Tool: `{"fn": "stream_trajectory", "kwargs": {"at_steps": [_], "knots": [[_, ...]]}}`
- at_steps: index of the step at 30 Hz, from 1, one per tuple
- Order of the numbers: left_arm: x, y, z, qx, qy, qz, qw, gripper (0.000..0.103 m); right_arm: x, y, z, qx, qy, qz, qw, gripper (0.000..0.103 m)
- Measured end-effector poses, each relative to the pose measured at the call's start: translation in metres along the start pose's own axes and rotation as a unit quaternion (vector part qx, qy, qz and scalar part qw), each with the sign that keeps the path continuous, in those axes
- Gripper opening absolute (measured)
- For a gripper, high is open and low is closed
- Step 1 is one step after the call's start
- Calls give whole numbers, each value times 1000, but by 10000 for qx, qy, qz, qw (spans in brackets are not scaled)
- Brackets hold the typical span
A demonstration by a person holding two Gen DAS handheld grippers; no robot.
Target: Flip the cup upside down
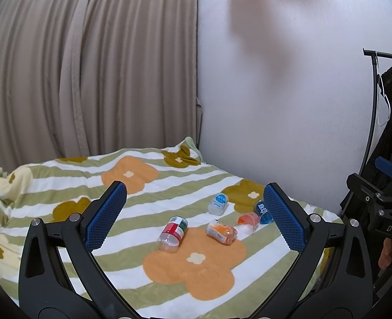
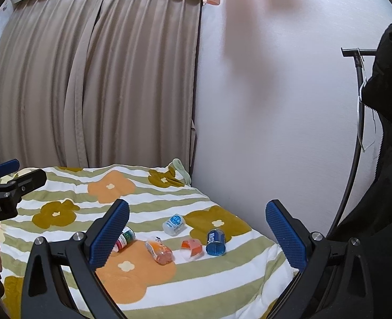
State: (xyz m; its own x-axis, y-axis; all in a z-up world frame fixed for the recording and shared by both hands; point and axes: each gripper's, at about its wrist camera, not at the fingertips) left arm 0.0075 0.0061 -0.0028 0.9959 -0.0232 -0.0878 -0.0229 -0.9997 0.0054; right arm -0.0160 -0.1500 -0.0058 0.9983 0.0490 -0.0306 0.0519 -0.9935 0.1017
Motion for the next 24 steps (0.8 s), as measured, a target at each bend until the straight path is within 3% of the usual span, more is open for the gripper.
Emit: {"fn": "stream_trajectory", "kwargs": {"at_steps": [6, 12, 18, 21, 24], "knots": [[4, -3, -4, 25, -46, 21, 10000, 103, 11, -6, -13, -253, -10, -180, 9995, 103], [18, -13, -5, 39, -103, 53, 9999, 103, 57, -14, -32, -757, -480, -535, 9945, 103], [55, -33, 7, 206, -314, 43, 9993, 103, 148, -36, -21, -1469, -1253, -1040, 9757, 102], [75, -47, 18, 213, -472, 50, 9986, 103, 202, -55, 7, -1645, -1738, -1334, 9617, 102], [95, -59, 31, 203, -659, 31, 9976, 103, 253, -77, 47, -1824, -2321, -1746, 9393, 102]]}}
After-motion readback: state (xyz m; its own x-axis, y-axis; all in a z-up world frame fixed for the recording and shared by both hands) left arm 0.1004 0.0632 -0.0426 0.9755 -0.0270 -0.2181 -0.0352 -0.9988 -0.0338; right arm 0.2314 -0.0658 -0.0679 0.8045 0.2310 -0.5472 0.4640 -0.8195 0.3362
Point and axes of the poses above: each gripper's, at about its wrist camera, not at the fingertips, and x roughly the way its jaws point, y to its right, z to its underside, and after that the axes turned 6 degrees about y, right-handed
